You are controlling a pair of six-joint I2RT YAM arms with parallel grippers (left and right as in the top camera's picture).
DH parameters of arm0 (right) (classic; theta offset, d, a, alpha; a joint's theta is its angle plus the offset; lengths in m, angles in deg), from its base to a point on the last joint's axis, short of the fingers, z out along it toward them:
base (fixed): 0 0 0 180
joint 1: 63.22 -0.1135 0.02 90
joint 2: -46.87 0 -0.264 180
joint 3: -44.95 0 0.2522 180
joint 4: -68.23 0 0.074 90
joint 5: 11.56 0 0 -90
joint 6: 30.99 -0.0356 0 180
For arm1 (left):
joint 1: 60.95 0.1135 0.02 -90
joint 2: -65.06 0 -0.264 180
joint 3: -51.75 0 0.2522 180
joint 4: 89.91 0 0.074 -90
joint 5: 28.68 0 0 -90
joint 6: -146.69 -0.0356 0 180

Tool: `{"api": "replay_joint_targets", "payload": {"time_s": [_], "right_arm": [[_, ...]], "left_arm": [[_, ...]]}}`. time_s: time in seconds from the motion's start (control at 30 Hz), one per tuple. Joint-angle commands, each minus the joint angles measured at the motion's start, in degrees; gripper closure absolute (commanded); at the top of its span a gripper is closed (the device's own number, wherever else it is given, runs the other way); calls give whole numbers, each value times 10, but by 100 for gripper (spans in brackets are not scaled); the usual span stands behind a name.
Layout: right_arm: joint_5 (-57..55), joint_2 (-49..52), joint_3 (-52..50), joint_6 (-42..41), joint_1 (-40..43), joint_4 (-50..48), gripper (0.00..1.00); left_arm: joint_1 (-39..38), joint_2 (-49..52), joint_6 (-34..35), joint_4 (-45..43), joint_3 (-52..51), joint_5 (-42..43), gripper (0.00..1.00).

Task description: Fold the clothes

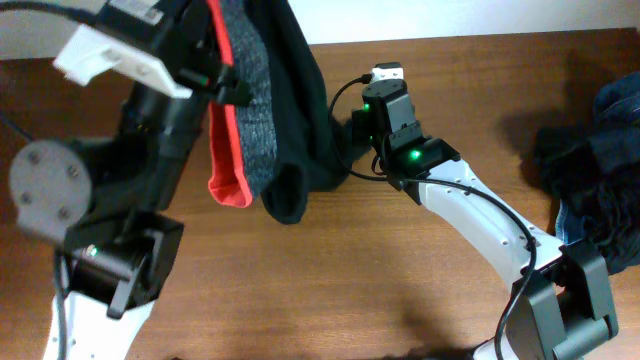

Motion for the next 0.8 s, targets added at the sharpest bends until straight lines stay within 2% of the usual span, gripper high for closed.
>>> {"api": "replay_joint_targets", "payload": {"time_s": [0.0,0.2,0.33,0.47,0.77], "right_arm": [[42,-16,4,23,-2,13,96],[125,-63,4,23,-2,117,96],[137,-103,4,22,-1,187,96],[137,-154,4,22,-1,247,96],[132,-274,4,22,-1,296,96]], "left_arm": [[-2,23,6,-12,14,8,99],[-2,56,6,-67,14,7,99],[-2,79,7,-124,14,-14,99],[-6,107,47,-152,14,-22,99],[-94,180,51,-254,14,-25,99]]}}
